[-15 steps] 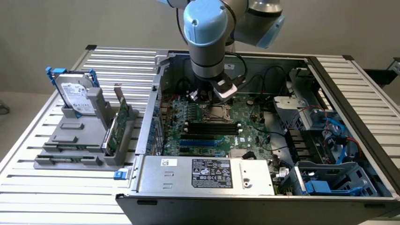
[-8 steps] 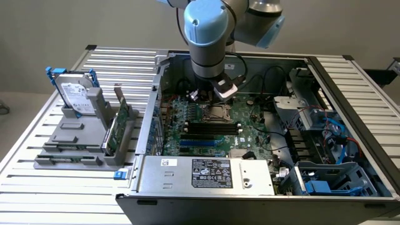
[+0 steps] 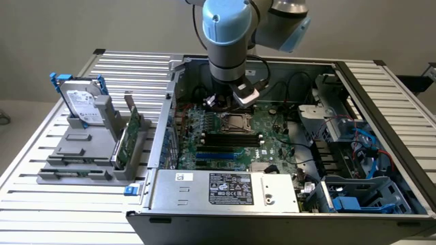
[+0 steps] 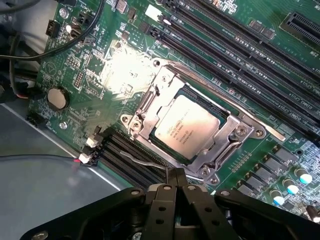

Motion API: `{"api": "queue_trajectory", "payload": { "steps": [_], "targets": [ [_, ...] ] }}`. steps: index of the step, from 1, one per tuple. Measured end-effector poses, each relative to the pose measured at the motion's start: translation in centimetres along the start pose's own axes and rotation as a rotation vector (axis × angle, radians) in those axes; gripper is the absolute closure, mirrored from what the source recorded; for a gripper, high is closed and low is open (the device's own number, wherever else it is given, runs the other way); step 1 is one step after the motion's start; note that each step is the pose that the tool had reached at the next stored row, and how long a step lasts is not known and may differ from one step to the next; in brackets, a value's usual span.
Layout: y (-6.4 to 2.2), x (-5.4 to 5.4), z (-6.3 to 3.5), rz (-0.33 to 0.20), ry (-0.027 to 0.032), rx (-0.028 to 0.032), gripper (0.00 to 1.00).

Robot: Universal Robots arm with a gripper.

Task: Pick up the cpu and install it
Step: 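Install the first cpu locking lever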

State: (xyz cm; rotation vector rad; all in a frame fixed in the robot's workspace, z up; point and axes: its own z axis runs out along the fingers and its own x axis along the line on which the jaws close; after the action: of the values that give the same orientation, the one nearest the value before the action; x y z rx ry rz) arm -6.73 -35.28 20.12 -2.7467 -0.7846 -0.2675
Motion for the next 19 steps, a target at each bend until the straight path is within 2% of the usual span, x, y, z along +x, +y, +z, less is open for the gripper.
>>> {"api": "queue_trajectory", "payload": {
  "steps": [2, 6, 8, 13, 19],
  "targets": [
    [-0.01, 0.00, -0.04, -0.001, -0.0060, 0.0125, 0.89],
    [-0.04, 0.03, -0.07, -0.008, -0.0230, 0.0425, 0.89],
    [-0.05, 0.05, -0.11, -0.017, -0.0285, 0.0524, 0.89],
    [-0.08, 0.08, -0.28, -0.046, -0.0399, 0.0633, 0.89],
    [0.19, 0.59, -0.36, -0.057, -0.0425, 0.0669, 0.89]
  ]
}}
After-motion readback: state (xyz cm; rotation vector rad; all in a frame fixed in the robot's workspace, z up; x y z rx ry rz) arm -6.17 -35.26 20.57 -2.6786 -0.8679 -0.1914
